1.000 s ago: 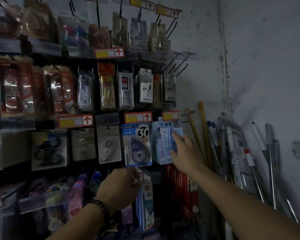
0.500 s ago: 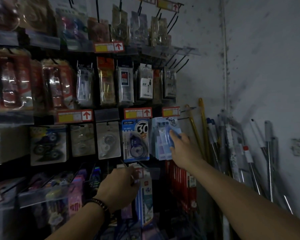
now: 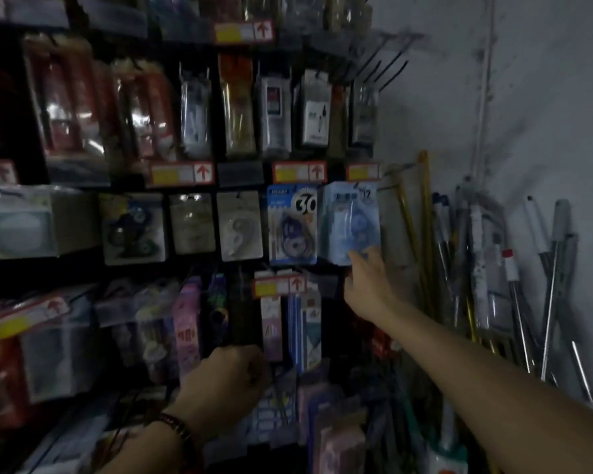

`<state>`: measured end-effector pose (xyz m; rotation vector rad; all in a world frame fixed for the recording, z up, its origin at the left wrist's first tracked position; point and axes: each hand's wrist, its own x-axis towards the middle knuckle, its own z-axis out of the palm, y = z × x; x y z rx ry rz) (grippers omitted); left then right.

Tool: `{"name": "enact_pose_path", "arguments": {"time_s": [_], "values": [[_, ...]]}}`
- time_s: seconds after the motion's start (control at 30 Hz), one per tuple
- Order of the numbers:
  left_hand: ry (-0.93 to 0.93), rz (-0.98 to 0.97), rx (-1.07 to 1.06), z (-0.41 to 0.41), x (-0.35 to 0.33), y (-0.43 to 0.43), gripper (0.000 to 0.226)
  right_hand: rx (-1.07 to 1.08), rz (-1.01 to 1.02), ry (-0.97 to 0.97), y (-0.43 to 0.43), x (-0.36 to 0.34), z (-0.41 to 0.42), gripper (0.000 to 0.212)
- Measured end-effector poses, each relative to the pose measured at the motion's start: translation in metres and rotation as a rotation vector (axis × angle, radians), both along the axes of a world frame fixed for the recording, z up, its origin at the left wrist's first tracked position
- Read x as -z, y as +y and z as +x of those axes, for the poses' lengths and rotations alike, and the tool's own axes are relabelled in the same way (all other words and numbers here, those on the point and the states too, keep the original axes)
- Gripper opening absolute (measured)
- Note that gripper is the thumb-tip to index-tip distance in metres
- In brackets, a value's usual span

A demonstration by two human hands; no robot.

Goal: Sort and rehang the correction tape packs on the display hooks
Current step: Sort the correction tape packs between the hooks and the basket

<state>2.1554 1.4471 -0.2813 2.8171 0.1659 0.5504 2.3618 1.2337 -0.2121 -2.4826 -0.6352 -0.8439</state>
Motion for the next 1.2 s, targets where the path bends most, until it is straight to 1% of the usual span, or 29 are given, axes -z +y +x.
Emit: {"name": "enact_pose_path", "arguments": {"time_s": [0.03, 0.1, 0.2, 0.23, 0.3, 0.37, 0.43, 0.53, 0.6, 0.67, 0.73, 0.77, 0.87, 0.97, 1.03, 1.1, 1.2], "values": [[0.017, 0.008, -0.012, -0.011, 0.016, 0.005, 0.020, -0.017, 0.008, -0.019, 0.000, 0.014, -0.011, 0.036], [0.080, 0.022, -0.026, -0.034, 0.052, 0.018, 0.022, -0.079, 0.025, -0.030, 0.003, 0.047, -0.037, 0.032], [0.188, 0.018, -0.057, -0.072, 0.117, 0.030, 0.027, -0.209, -0.019, -0.002, 0.014, 0.109, -0.080, 0.024], [0.214, -0.013, -0.067, -0.085, 0.139, 0.033, 0.028, -0.262, -0.029, 0.050, 0.020, 0.132, -0.095, 0.021], [0.271, -0.058, -0.088, -0.110, 0.185, 0.036, 0.022, -0.342, -0.074, 0.165, 0.032, 0.182, -0.124, 0.021], [0.321, -0.045, -0.107, -0.133, 0.229, 0.038, 0.017, -0.372, -0.156, 0.265, 0.042, 0.235, -0.152, 0.024], [0.399, -0.100, -0.130, -0.154, 0.268, 0.039, 0.015, -0.406, -0.213, 0.385, 0.050, 0.289, -0.176, 0.024], [0.517, -0.175, -0.176, -0.183, 0.320, 0.042, 0.014, -0.446, -0.276, 0.549, 0.056, 0.365, -0.206, 0.016], [0.552, -0.186, -0.210, -0.197, 0.350, 0.045, 0.017, -0.447, -0.294, 0.643, 0.059, 0.412, -0.222, 0.009], [0.564, -0.226, -0.198, -0.208, 0.378, 0.047, 0.014, -0.424, -0.287, 0.766, 0.061, 0.457, -0.235, 0.008], [0.590, -0.265, -0.191, -0.213, 0.404, 0.049, 0.012, -0.393, -0.288, 0.875, 0.063, 0.501, -0.248, 0.014], [0.620, -0.282, -0.197, -0.214, 0.417, 0.050, 0.013, -0.377, -0.290, 0.925, 0.064, 0.521, -0.253, 0.016], [0.714, -0.331, -0.206, -0.210, 0.457, 0.053, 0.020, -0.308, -0.324, 1.064, 0.069, 0.579, -0.265, 0.011], [0.766, -0.425, -0.225, -0.211, 0.497, 0.053, 0.024, -0.238, -0.404, 1.173, 0.069, 0.629, -0.266, 0.018], [0.845, -0.465, -0.227, -0.213, 0.520, 0.053, 0.031, -0.197, -0.470, 1.228, 0.069, 0.654, -0.264, 0.033], [0.962, -0.446, -0.207, -0.210, 0.534, 0.055, 0.040, -0.169, -0.505, 1.245, 0.074, 0.676, -0.261, 0.049], [1.031, -0.392, -0.180, -0.201, 0.548, 0.061, 0.046, -0.119, -0.531, 1.264, 0.087, 0.699, -0.258, 0.069]]}}
